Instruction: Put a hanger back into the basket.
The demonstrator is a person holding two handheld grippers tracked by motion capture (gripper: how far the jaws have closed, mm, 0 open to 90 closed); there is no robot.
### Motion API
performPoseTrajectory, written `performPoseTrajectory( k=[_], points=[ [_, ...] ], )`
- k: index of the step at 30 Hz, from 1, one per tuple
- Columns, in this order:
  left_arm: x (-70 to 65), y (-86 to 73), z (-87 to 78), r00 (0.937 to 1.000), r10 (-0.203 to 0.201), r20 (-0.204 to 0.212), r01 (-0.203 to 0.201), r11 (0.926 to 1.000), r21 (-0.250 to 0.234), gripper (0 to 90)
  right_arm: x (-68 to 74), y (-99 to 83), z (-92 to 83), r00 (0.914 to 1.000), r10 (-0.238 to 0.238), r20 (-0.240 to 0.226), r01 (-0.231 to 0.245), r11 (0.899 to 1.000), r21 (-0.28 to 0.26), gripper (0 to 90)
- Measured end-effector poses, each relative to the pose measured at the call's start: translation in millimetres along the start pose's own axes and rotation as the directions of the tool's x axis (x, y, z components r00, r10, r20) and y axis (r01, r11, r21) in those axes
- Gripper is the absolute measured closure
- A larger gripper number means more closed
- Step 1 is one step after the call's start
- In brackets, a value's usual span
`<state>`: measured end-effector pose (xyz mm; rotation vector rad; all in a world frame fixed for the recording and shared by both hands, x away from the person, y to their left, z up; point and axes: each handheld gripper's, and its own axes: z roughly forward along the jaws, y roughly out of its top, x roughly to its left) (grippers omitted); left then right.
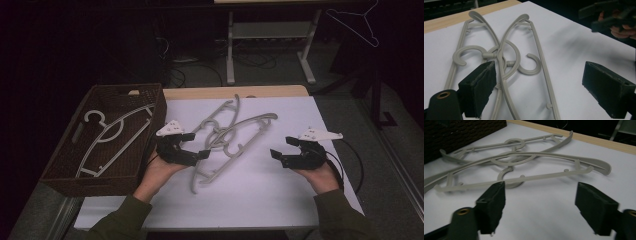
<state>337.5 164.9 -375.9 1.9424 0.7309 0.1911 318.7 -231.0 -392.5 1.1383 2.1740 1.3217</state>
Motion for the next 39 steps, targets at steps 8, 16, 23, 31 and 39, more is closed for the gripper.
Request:
performPoseTrajectory(
  k=[8, 16, 23, 31, 39],
  points=[
    [3.6, -15.7, 7.5, 1.0000, 0.005, 0.005, -0.005, 0.9997, 0.022, 11.7, -19.0, 19.6, 38.3, 0.9987, 0.014, 0.048, -0.017, 0.998, 0.054, 61.5],
    [6.7, -18.3, 9.1, 0.9999, -0.005, 0.010, 0.005, 0.9998, 0.019, 12.1, -42.2, 43.0, 89.1, 0.9913, 0.033, 0.127, -0.048, 0.992, 0.113, 89.5],
    [9.8, -19.0, 8.6, 1.0000, 0.007, 0.004, -0.007, 0.9998, 0.019, 12.1, -63.9, 52.2, 119.7, 0.9813, 0.044, 0.187, -0.077, 0.983, 0.169, 89.6],
    [8.3, -19.2, 10.8, 1.0000, -0.005, 0.008, 0.005, 0.9999, 0.016, 12.2, -71.5, 49.3, 138.3, 0.9785, 0.024, 0.205, -0.074, 0.968, 0.240, 89.6],
    [8.3, -19.9, 11.8, 0.9999, -0.004, 0.010, 0.004, 0.9997, 0.025, 12.3, -71.3, 49.1, 141.9, 0.9755, 0.016, 0.219, -0.075, 0.961, 0.267, 89.8]
  ],
)
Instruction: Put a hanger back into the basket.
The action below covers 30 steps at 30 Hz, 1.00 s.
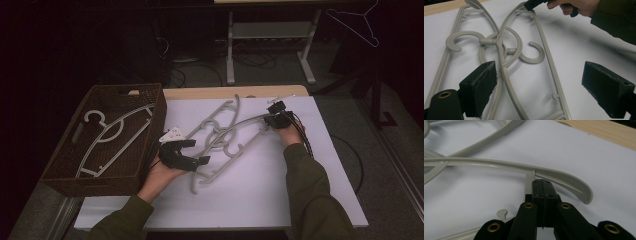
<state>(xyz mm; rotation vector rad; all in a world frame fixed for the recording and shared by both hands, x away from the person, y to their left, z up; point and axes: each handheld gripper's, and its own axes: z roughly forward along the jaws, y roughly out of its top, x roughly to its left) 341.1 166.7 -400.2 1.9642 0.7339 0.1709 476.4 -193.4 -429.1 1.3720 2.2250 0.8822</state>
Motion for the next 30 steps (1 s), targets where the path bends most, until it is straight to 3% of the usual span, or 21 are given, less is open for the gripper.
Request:
performPoseTrajectory(
  k=[4, 7, 12, 16, 18, 28, 30],
  points=[
    [-0.2, -0.3, 0.3, 1.0000, -0.003, 0.000, 0.003, 1.0000, 0.005, 12.3, -0.1, -1.5, -4.5, 0.9999, 0.000, -0.011, 0.000, 1.000, 0.013, 89.8],
    [-0.8, 0.2, 0.3, 1.0000, 0.002, 0.001, -0.002, 1.0000, 0.003, 12.3, 0.3, 0.0, -3.7, 0.9996, -0.028, 0.001, 0.028, 1.000, 0.004, 89.8],
    [0.1, 0.4, 0.2, 1.0000, 0.001, 0.002, -0.001, 1.0000, 0.001, 12.3, -0.8, 7.6, 7.9, 0.9992, -0.035, 0.018, 0.034, 0.999, 0.015, 89.8],
    [1.8, 0.6, -1.0, 1.0000, -0.004, 0.002, 0.004, 1.0000, -0.004, 12.3, 0.5, 13.5, 18.3, 0.9967, -0.074, 0.035, 0.072, 0.996, 0.058, 89.8],
    [1.9, 0.7, -2.0, 1.0000, -0.002, 0.001, 0.002, 1.0000, -0.004, 12.3, 2.7, 13.2, 20.9, 0.9966, -0.072, 0.041, 0.069, 0.995, 0.070, 89.8],
    [0.4, 0.1, -0.1, 1.0000, 0.001, -0.001, -0.001, 0.9999, 0.010, 12.3, 5.9, 4.9, 7.6, 0.9978, -0.067, 0.003, 0.066, 0.990, 0.127, 89.8],
    [0.4, -0.2, 0.3, 1.0000, -0.002, -0.001, 0.002, 0.9999, 0.012, 12.3, 6.8, 0.8, 3.5, 0.9964, -0.085, -0.001, 0.084, 0.988, 0.131, 89.9]
  ],
)
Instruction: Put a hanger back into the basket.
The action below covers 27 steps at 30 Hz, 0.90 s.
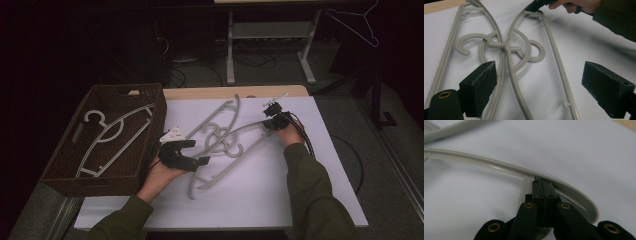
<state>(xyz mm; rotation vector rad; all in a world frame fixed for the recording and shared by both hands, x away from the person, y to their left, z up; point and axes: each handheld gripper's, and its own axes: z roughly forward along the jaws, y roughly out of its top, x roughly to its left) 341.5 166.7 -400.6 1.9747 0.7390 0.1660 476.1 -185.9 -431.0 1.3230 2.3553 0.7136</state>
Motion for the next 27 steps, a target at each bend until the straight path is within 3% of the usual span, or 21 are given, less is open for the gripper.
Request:
performPoseTrajectory(
  k=[2, 4, 21, 27],
  points=[
    [1.2, 0.2, -0.6, 0.9998, 0.022, -0.001, -0.022, 0.9996, 0.016, 12.3, 1.2, -5.4, -4.6, 1.0000, -0.002, -0.002, 0.002, 1.000, 0.002, 89.9],
    [-0.5, -0.4, 0.1, 1.0000, 0.003, -0.001, -0.003, 0.9999, 0.016, 12.3, 3.2, -11.8, -10.0, 1.0000, 0.000, -0.008, 0.000, 1.000, 0.009, 89.9],
    [-0.7, -3.7, 3.1, 0.9999, 0.010, -0.003, -0.010, 0.9990, 0.043, 12.3, 23.4, -73.1, -54.8, 0.9990, -0.016, -0.041, 0.015, 1.000, -0.010, 89.8],
    [0.4, -4.1, 3.4, 1.0000, 0.007, -0.001, -0.007, 0.9990, 0.045, 12.3, 21.5, -79.6, -81.6, 0.9974, 0.005, -0.071, -0.014, 0.993, -0.120, 89.7]
  ],
)
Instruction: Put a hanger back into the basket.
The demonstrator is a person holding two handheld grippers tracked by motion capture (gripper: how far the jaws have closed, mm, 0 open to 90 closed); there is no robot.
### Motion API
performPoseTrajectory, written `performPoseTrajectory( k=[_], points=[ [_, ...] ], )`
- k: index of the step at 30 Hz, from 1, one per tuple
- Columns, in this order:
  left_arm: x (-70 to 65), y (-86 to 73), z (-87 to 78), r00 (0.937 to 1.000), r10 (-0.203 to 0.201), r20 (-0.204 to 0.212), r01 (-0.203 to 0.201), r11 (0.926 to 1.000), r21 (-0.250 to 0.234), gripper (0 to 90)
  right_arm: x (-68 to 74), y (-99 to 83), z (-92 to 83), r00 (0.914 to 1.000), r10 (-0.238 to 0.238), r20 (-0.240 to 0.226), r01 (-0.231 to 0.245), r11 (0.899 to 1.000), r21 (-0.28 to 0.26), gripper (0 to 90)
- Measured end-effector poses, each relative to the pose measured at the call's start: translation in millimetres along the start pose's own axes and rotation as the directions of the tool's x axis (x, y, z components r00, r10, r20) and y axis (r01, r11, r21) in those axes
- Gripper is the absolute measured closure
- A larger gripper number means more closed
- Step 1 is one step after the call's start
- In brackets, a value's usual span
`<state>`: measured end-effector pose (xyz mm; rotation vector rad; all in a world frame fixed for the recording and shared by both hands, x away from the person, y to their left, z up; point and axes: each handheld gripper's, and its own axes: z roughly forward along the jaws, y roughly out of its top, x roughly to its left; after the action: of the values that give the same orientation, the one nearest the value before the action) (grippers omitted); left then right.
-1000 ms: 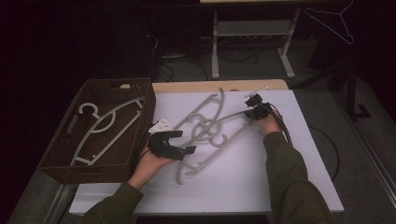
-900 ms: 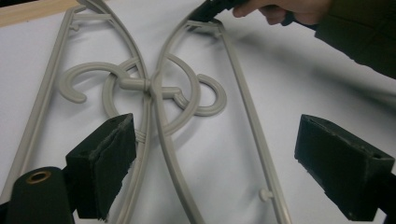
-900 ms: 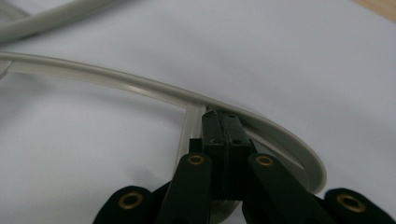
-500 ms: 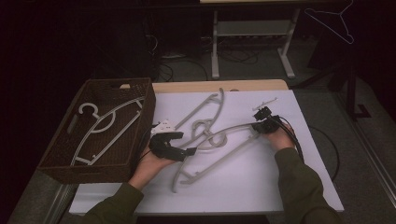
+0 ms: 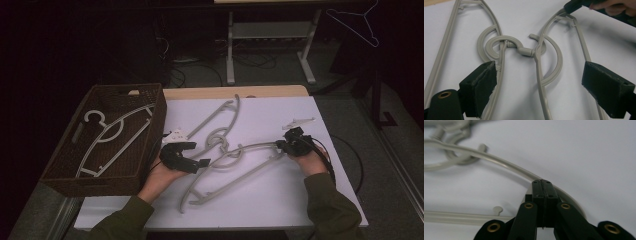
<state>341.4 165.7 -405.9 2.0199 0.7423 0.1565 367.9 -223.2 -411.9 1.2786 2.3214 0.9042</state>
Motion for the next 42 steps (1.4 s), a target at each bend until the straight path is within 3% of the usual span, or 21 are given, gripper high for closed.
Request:
performPoseTrajectory(
  k=[7, 12, 19, 24, 25, 32, 35, 36, 41, 42],
  points=[
    [-1.1, -0.5, 1.5, 1.0000, 0.001, 0.001, -0.001, 1.0000, 0.004, 12.3, 2.9, -14.4, -23.9, 0.9993, 0.023, -0.031, -0.024, 0.999, -0.046, 89.7],
    [-2.4, -1.0, 3.4, 1.0000, 0.004, 0.002, -0.004, 0.9999, 0.011, 12.3, 5.7, -17.2, -20.5, 0.9989, 0.015, -0.044, -0.017, 0.999, -0.043, 89.7],
    [-2.2, -2.3, 4.8, 1.0000, 0.008, -0.001, -0.008, 0.9997, 0.021, 12.3, 8.7, -22.2, -7.6, 0.9988, 0.017, -0.045, -0.016, 1.000, 0.012, 89.7],
    [-3.2, -5.2, 10.3, 0.9999, 0.015, -0.004, -0.014, 0.9984, 0.054, 12.7, 10.3, -23.2, -6.6, 0.9985, 0.027, -0.047, -0.026, 0.999, 0.036, 89.8],
    [-3.5, -6.0, 12.1, 0.9999, 0.017, -0.002, -0.017, 0.9978, 0.065, 12.8, 9.4, -23.8, -5.6, 0.9989, 0.012, -0.046, -0.011, 1.000, 0.027, 89.8],
    [-5.8, -12.2, 30.5, 0.9986, 0.050, 0.018, -0.053, 0.9847, 0.166, 15.2, 8.7, -25.0, -5.4, 0.9983, 0.024, -0.053, -0.023, 0.999, 0.029, 89.8],
    [-8.0, -14.1, 38.0, 0.9971, 0.074, 0.017, -0.076, 0.9759, 0.205, 21.7, 9.2, -25.3, -5.7, 0.9977, 0.036, -0.057, -0.034, 0.999, 0.035, 89.8],
    [-9.4, -14.4, 40.4, 0.9977, 0.065, 0.017, -0.067, 0.9770, 0.202, 23.7, 9.3, -25.3, -5.8, 0.9979, 0.032, -0.056, -0.030, 0.999, 0.034, 89.8],
    [-12.4, -12.1, 46.1, 0.9954, 0.094, 0.017, -0.095, 0.9683, 0.231, 39.1, 9.0, -25.6, -5.5, 0.9980, 0.030, -0.057, -0.028, 0.999, 0.033, 89.8],
    [-13.2, -11.8, 47.0, 0.9945, 0.104, 0.016, -0.104, 0.9636, 0.246, 40.9, 9.1, -25.8, -5.7, 0.9978, 0.034, -0.057, -0.032, 0.999, 0.036, 89.8]
  ],
)
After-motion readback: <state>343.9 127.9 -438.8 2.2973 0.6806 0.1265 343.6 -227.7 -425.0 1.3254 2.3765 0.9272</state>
